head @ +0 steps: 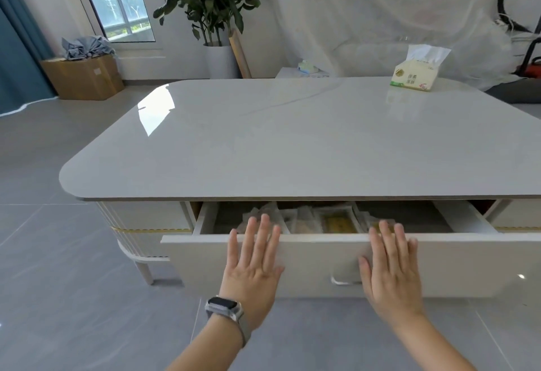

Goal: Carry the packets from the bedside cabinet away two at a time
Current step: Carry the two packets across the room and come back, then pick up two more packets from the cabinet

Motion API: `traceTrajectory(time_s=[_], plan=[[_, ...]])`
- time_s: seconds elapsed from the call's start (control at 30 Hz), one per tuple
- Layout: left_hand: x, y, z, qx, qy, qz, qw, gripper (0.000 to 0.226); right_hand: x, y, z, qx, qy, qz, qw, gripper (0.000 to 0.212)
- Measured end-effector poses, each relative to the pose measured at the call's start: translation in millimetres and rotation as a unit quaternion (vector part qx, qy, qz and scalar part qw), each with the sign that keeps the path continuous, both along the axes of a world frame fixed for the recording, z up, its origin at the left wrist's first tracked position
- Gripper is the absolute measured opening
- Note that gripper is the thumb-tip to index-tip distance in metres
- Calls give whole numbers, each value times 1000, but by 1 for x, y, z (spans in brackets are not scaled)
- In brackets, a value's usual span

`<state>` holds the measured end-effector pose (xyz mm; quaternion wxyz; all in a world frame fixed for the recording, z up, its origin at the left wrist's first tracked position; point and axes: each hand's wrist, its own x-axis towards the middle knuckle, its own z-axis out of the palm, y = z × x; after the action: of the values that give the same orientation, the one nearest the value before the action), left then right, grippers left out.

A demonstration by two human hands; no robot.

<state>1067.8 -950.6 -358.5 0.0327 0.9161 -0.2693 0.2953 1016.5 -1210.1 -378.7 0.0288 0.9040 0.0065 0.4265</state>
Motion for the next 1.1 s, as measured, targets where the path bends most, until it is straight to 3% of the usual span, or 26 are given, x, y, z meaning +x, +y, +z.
traceTrajectory(time_s=[0.17,0.27,0.3,0.4,0.47,0.53,0.67,0.77,0.87,0.93,1.0,1.1], plan=[[48,3,1,-12,11,41,999,81,44,-14,9,-16,60,-41,997,60],[62,6,-3,6,25,85,996,100,61,-23,4,-54,72,-52,995,62],[64,6,-4,18,30,99,994,110,62,-27,2,-77,71,-57,993,66],[70,1,-10,51,26,133,990,129,60,-33,0,-156,93,-91,979,106],[76,0,-15,53,26,136,989,136,59,-36,4,-169,100,-110,974,110],[75,-4,-18,30,17,138,990,133,58,-35,6,-171,84,-100,977,105],[53,-27,-6,-47,31,123,991,99,49,-14,27,-50,17,-29,998,52],[39,-28,14,-97,71,101,988,83,47,-6,65,9,41,-32,999,49],[31,-16,41,-52,185,119,974,107,38,-2,92,26,130,-49,990,60],[32,-11,83,32,270,135,953,111,33,6,111,67,243,-67,966,79],[35,-13,135,113,357,122,919,87,34,15,145,106,413,-74,902,83],[46,-6,209,156,409,94,894,57,48,23,217,134,597,-84,786,51]])
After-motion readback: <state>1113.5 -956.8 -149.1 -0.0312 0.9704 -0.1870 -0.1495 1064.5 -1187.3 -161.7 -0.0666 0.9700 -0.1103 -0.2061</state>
